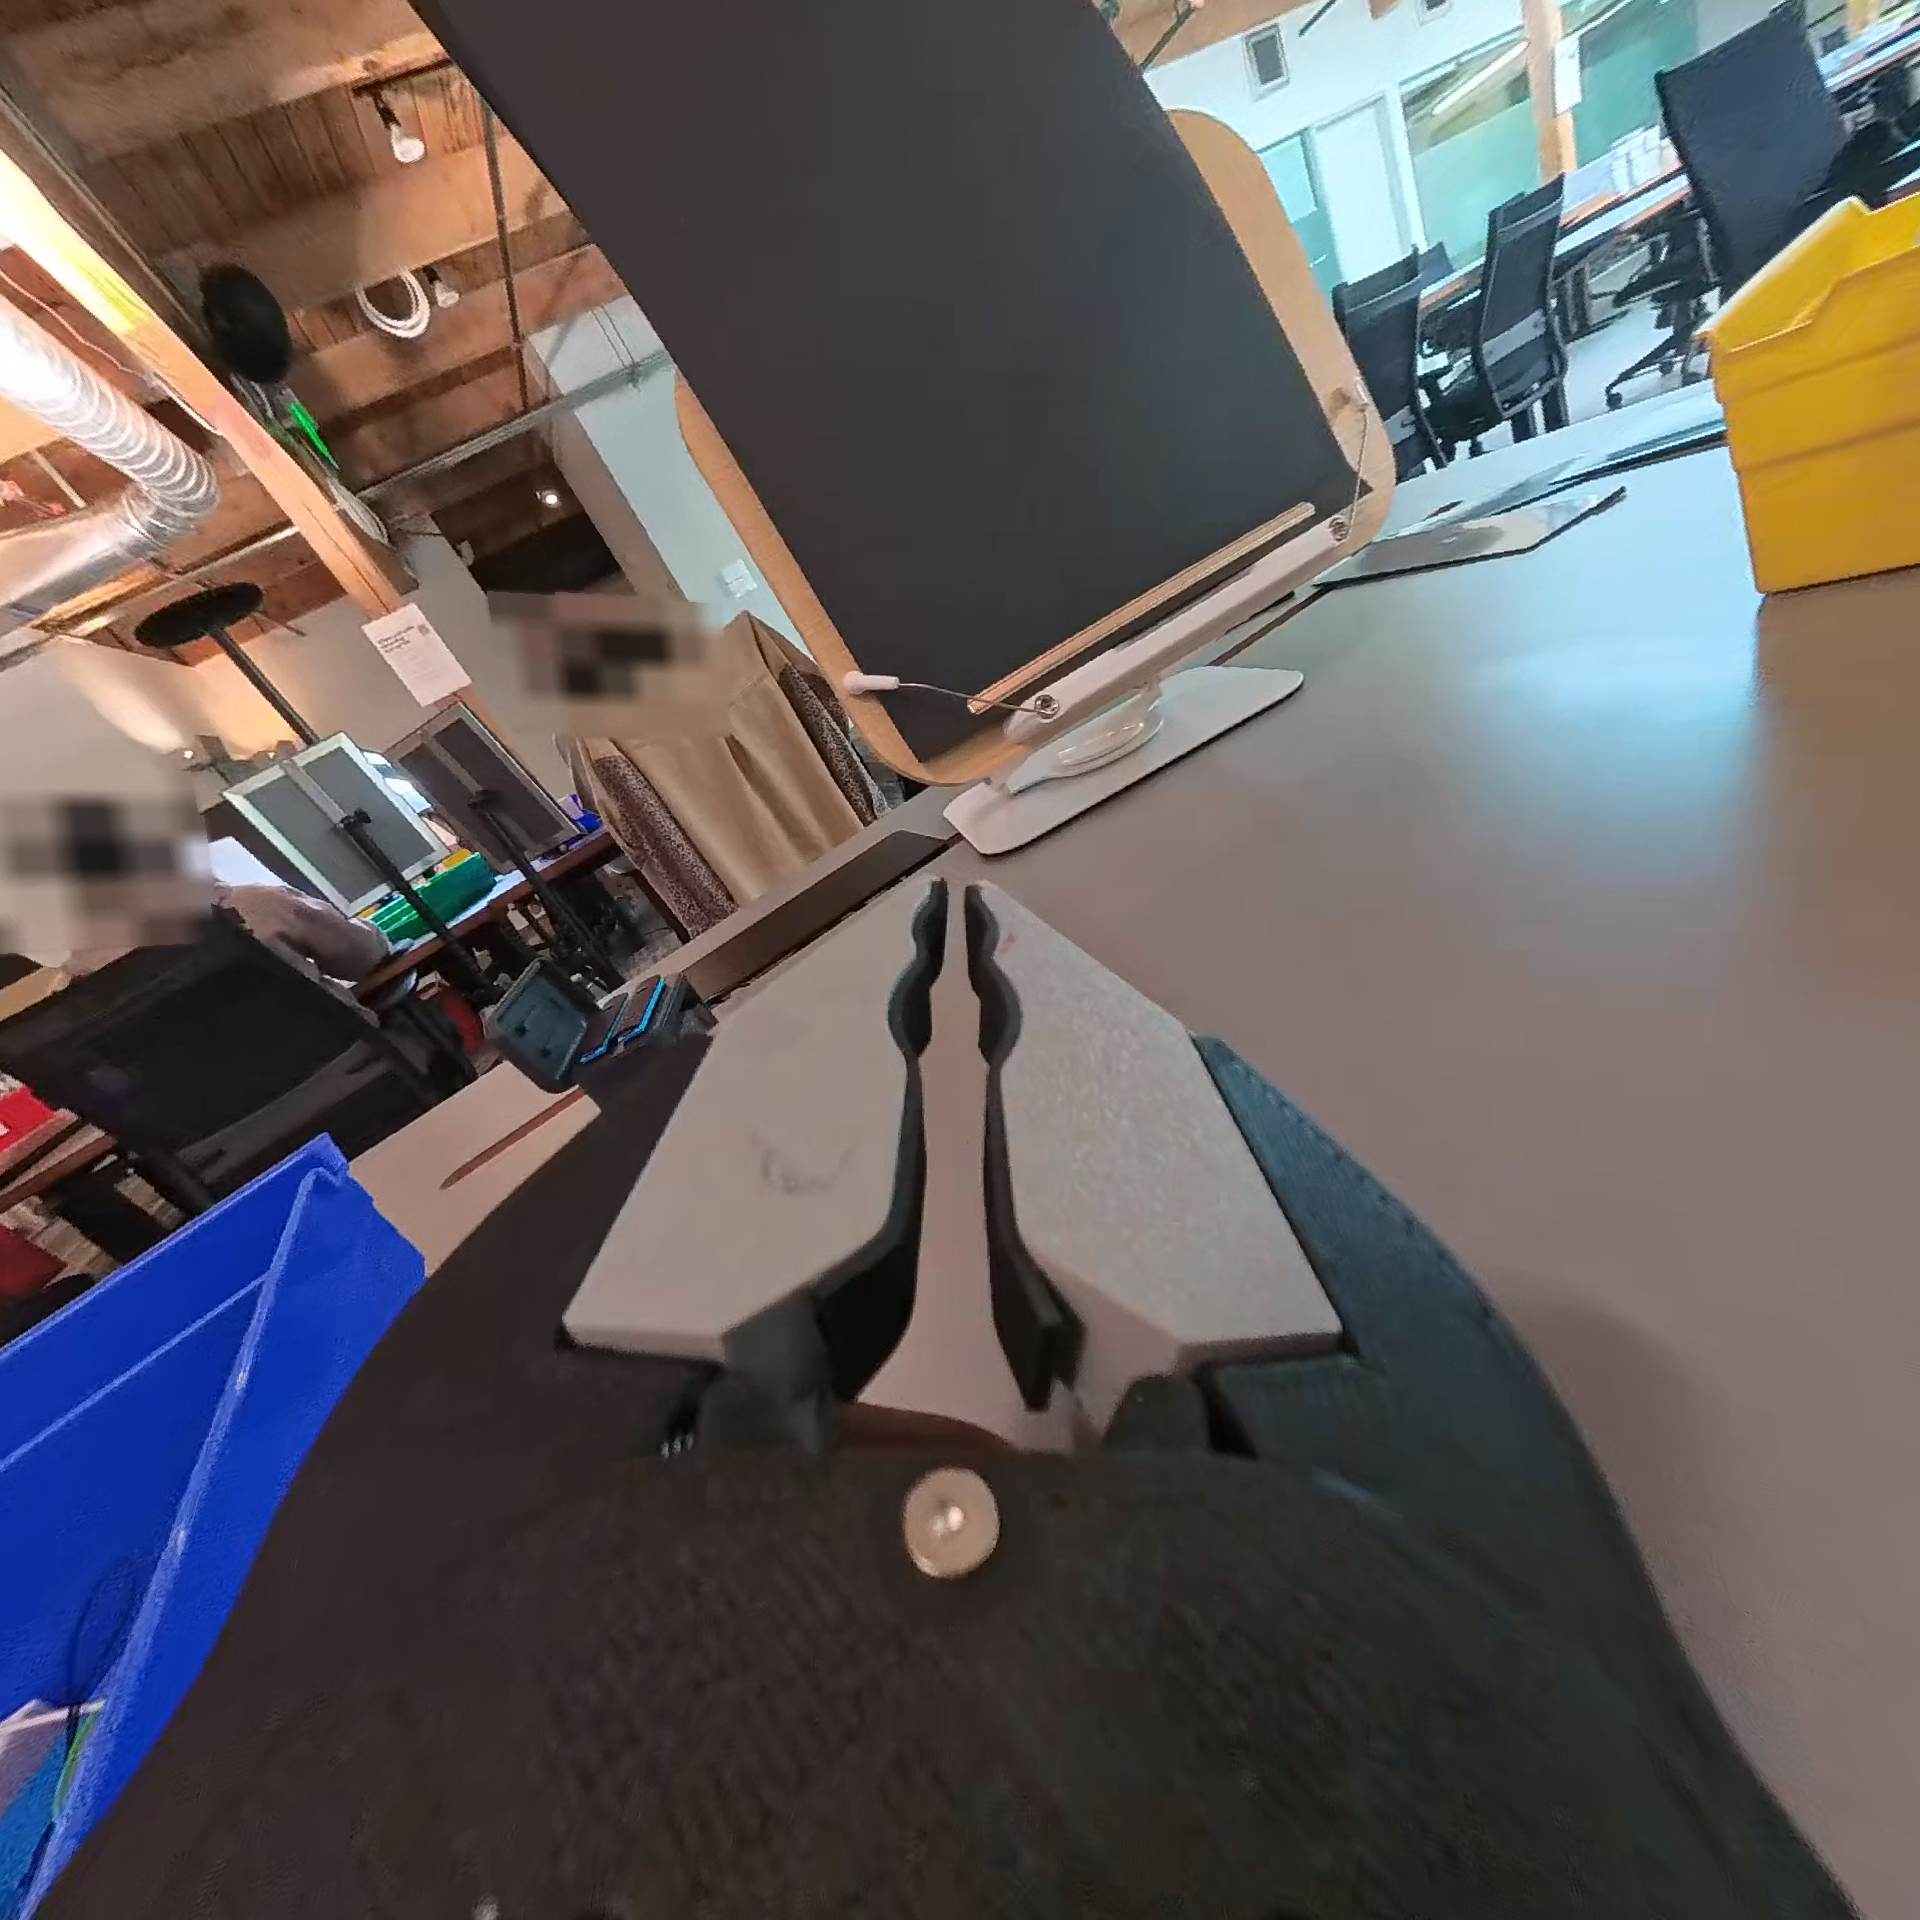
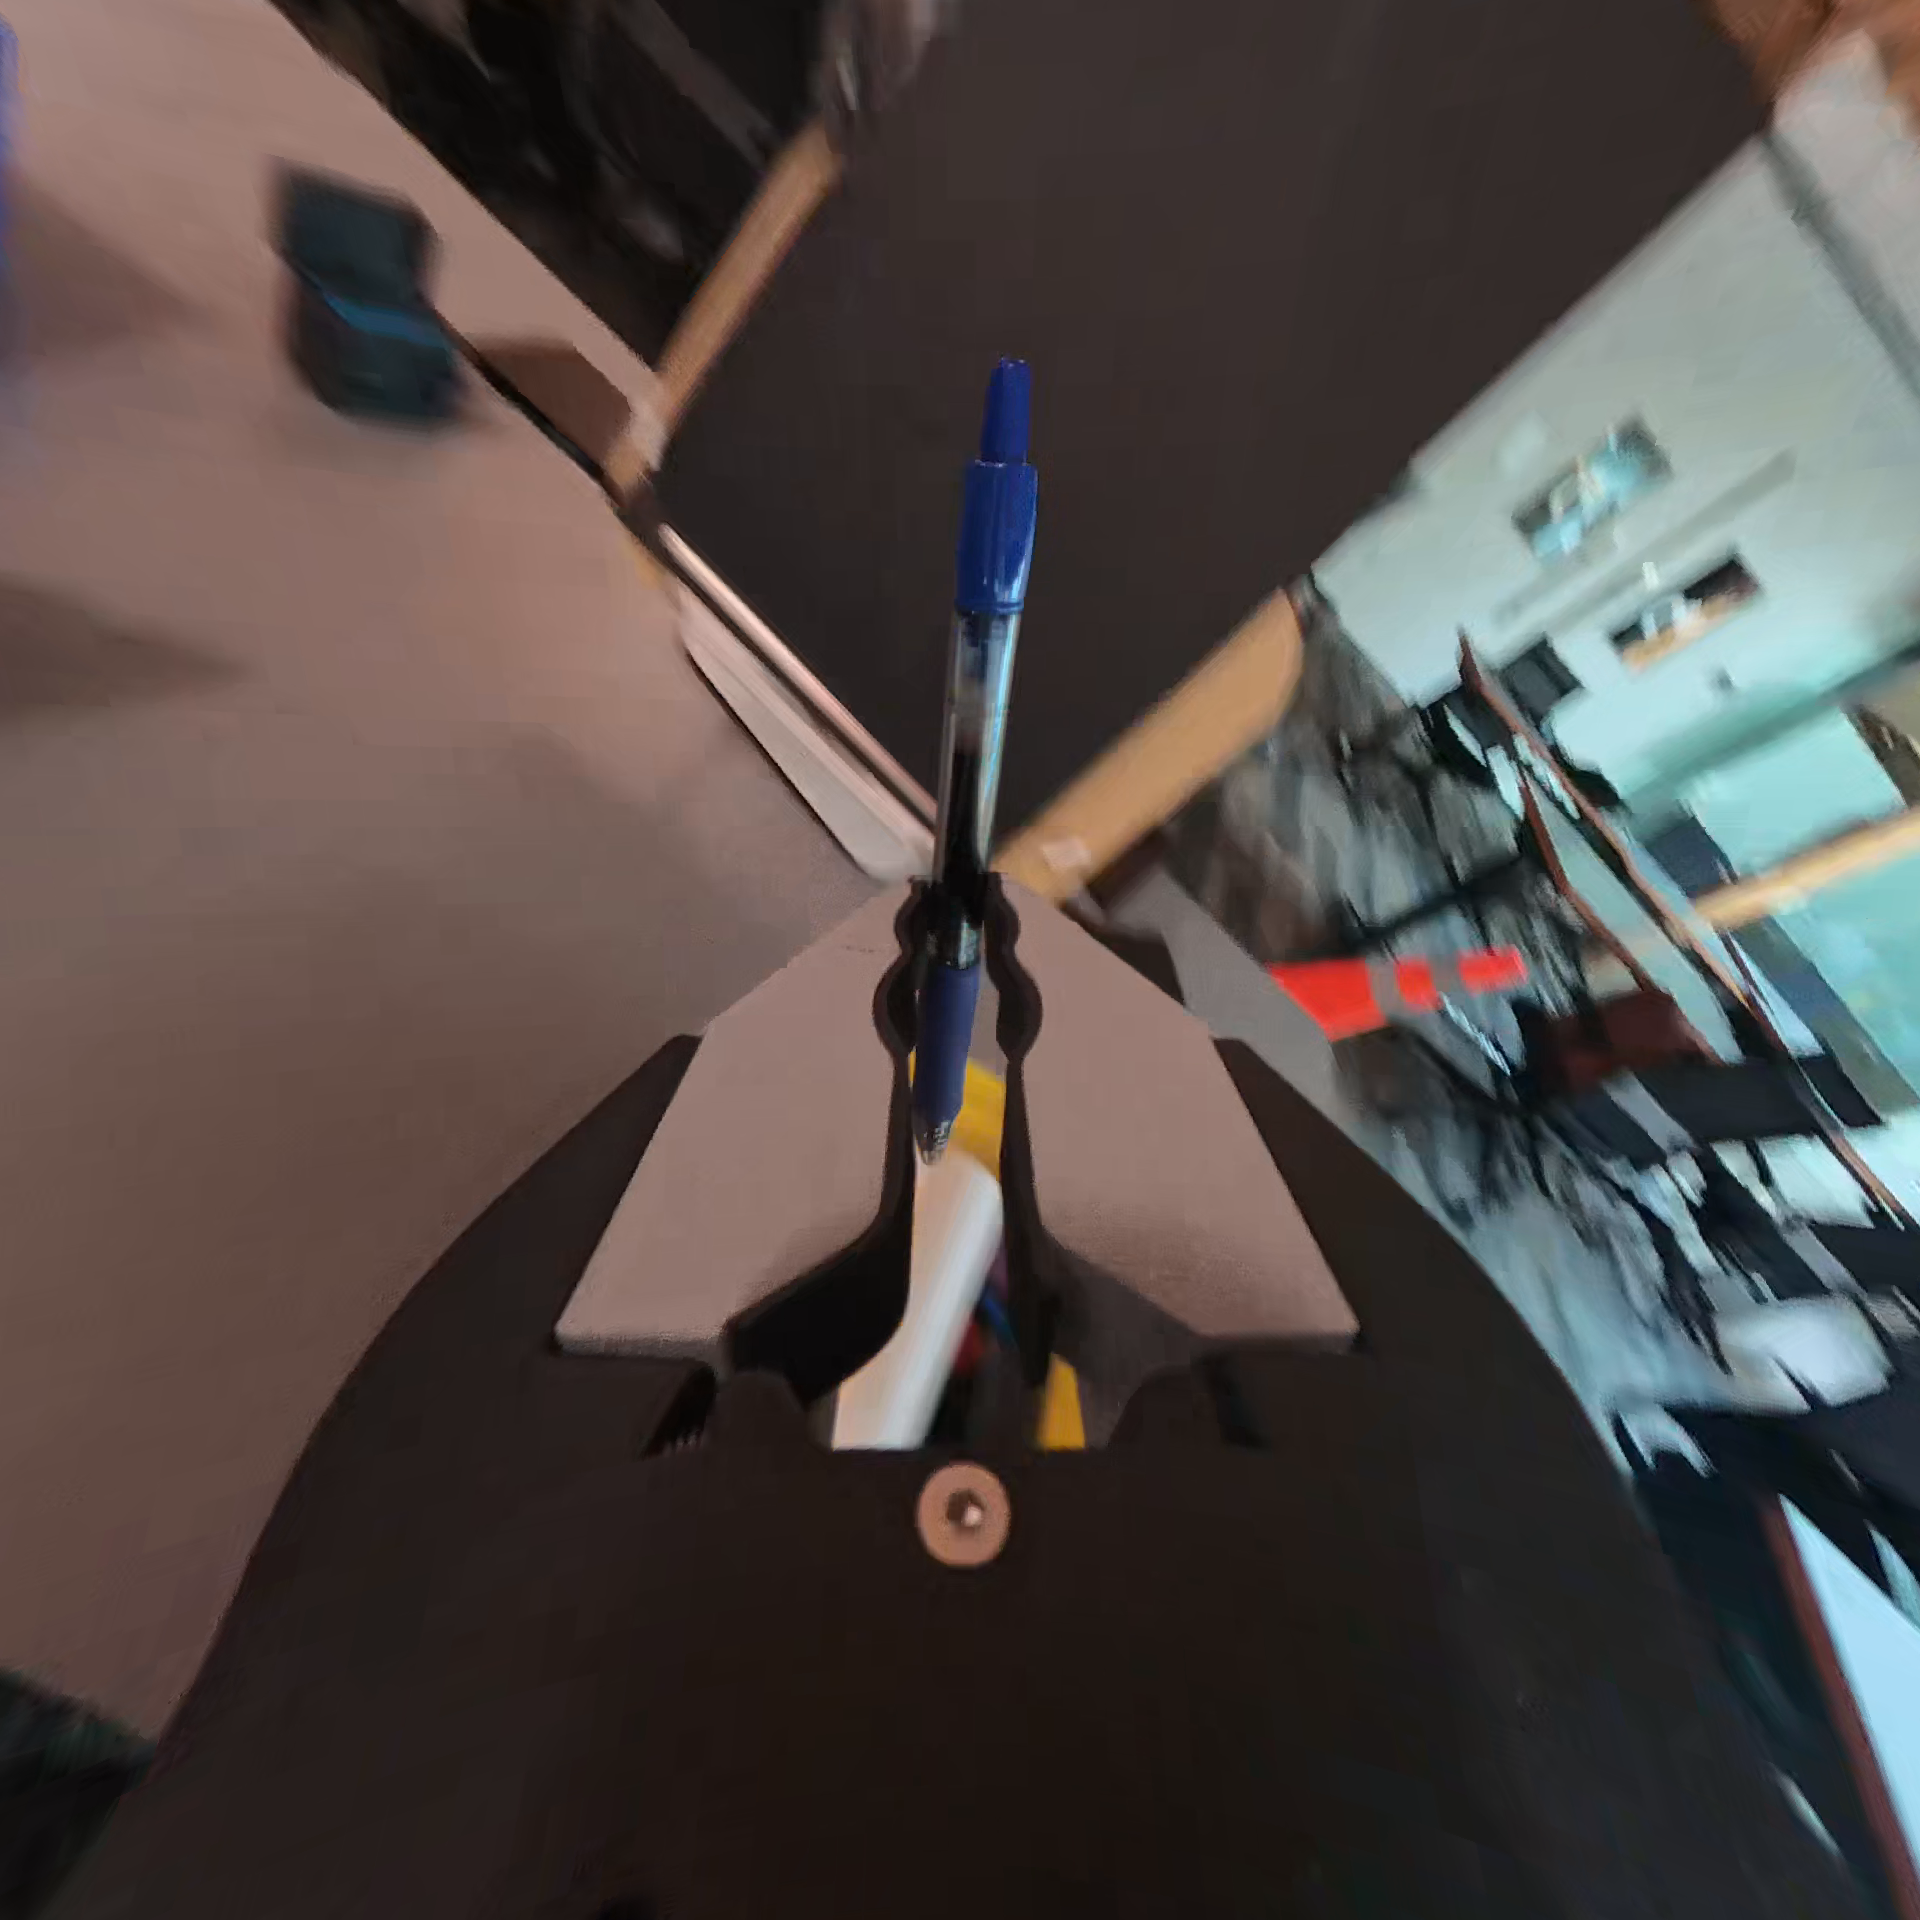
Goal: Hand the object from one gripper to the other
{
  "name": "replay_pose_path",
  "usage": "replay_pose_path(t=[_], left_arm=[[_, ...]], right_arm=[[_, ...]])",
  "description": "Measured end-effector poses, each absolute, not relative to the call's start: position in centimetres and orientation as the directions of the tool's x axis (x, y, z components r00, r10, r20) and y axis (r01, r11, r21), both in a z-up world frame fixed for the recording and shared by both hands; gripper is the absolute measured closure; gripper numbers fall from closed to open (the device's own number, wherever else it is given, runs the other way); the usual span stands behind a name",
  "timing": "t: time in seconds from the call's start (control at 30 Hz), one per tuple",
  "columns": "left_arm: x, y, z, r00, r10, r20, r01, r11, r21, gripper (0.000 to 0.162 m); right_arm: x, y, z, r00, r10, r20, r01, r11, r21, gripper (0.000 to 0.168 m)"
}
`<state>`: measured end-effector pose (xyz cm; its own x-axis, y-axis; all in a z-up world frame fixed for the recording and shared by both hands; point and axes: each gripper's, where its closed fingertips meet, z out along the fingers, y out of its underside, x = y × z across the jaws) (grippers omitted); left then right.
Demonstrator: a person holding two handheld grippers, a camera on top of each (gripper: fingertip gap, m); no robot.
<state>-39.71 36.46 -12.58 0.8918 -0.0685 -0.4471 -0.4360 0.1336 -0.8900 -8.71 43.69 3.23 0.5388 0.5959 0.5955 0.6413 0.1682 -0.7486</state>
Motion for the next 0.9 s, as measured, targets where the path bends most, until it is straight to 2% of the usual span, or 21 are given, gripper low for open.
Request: replay_pose_path(t=[0.07, 0.13, 0.27, 0.37, 0.43, 0.5, 0.6, 0.63, 0.77, 0.83, 0.9], left_arm=[[-39.8, 36.5, -12.6, 0.895, -0.071, -0.44, -0.429, 0.125, -0.894, 0.161], [-40.1, 36.5, -12.6, 0.904, -0.069, -0.423, -0.413, 0.12, -0.903, 0.161], [-40.7, 36.4, -12.5, 0.918, -0.057, -0.393, -0.385, 0.115, -0.916, 0.161], [-40.7, 36.2, -12.4, 0.915, -0.056, -0.399, -0.39, 0.126, -0.912, 0.161], [-40.6, 36.1, -12.4, 0.913, -0.054, -0.404, -0.395, 0.13, -0.909, 0.161], [-40.6, 36.1, -12.4, 0.914, -0.058, -0.401, -0.392, 0.128, -0.911, 0.161], [-41.0, 36.2, -12.3, 0.925, -0.061, -0.376, -0.367, 0.124, -0.922, 0.157], [-41.0, 36.2, -12.3, 0.927, -0.064, -0.37, -0.36, 0.123, -0.925, 0.156], [-40.9, 36.2, -12.4, 0.925, -0.072, -0.373, -0.363, 0.124, -0.924, 0.148], [-40.6, 36.1, -12.4, 0.92, -0.094, -0.38, -0.367, 0.131, -0.921, 0.141], [-40.6, 36.1, -12.4, 0.921, -0.091, -0.379, -0.366, 0.137, -0.921, 0.136]], right_arm=[[-3.1, 46.3, 2.0, 0.564, 0.548, 0.617, 0.725, 0.028, -0.688, 0.162], [1.4, 48.1, -1.4, 0.58, 0.574, 0.578, 0.768, -0.149, -0.622, 0.162], [6.4, 48.5, -11.2, 0.629, 0.701, 0.336, 0.754, -0.445, -0.483, 0.162], [9.7, 49.6, -17.0, 0.692, 0.665, 0.281, 0.719, -0.601, -0.349, 0.161], [11.5, 50.3, -17.7, 0.726, 0.608, 0.322, 0.687, -0.659, -0.306, 0.147], [10.6, 51.2, -15.2, 0.741, 0.576, 0.346, 0.672, -0.617, -0.41, 0.147], [6.8, 50.5, -9.7, 0.765, 0.561, 0.317, 0.624, -0.523, -0.58, 0.118], [4.0, 49.2, -7.8, 0.743, 0.606, 0.284, 0.615, -0.451, -0.647, 0.116], [-9.9, 40.9, -2.7, 0.488, 0.865, 0.117, 0.455, -0.138, -0.88, 0.114], [-16.2, 36.0, -3.2, 0.26, 0.966, -0.001, 0.352, -0.096, -0.931, 0.124], [-21.0, 34.6, -6.1, 0.167, 0.984, -0.057, 0.336, -0.112, -0.935, 0.122]])
